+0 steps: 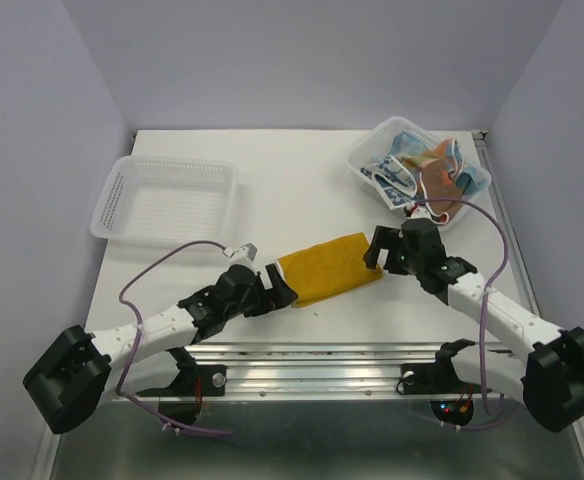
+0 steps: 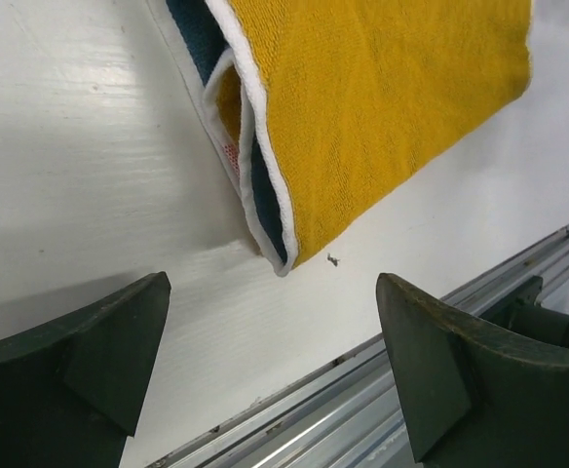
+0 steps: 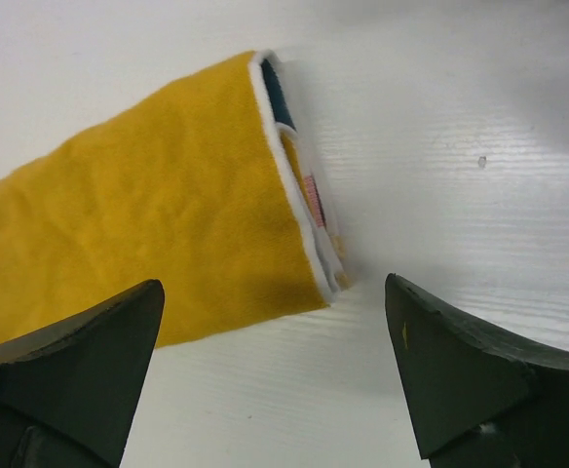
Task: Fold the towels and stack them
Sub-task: Fold the towel, then neatly place the folded towel into the bin
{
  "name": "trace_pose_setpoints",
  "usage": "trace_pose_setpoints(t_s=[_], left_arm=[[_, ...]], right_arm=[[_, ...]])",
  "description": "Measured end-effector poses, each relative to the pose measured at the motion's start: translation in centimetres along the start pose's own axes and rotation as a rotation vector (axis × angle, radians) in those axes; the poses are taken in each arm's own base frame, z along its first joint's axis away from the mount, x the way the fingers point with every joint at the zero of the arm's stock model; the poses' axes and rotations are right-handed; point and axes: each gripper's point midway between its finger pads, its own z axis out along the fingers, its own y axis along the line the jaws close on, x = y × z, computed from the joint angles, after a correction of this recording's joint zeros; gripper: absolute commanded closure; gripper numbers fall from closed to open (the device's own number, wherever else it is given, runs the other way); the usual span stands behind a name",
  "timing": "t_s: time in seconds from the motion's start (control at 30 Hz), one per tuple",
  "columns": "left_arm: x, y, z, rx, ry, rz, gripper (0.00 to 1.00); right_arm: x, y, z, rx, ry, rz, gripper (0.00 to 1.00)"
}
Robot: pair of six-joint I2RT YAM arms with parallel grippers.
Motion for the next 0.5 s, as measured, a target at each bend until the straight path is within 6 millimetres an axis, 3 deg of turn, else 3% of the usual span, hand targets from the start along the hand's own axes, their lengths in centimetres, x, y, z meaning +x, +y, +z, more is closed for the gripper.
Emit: trace_pose_setpoints(t_s=[0.13, 0.37, 0.43, 0.5], left_arm=[[-1.4, 0.2, 0.2, -0.065, -0.043, 0.004, 0.01], [-3.4, 0.0, 2.9, -0.194, -0.064, 0.013, 0.01], [-3.4, 0.3, 3.7, -0.23, -0.054, 0.015, 0.03], [-3.4, 0.8, 4.5, -0.267, -0.046, 0.014, 0.12]], right_arm=[[-1.8, 1.6, -2.0, -0.089, -0.073, 0.013, 0.0], [-2.9, 2.6, -3.6, -0.145, -0.12, 0.039, 0.0], [-3.0, 2.7, -3.9, -0.154, -0.125, 0.045, 0.0], [-3.1, 2.8, -4.0, -0.158, -0.128, 0.051, 0.0]])
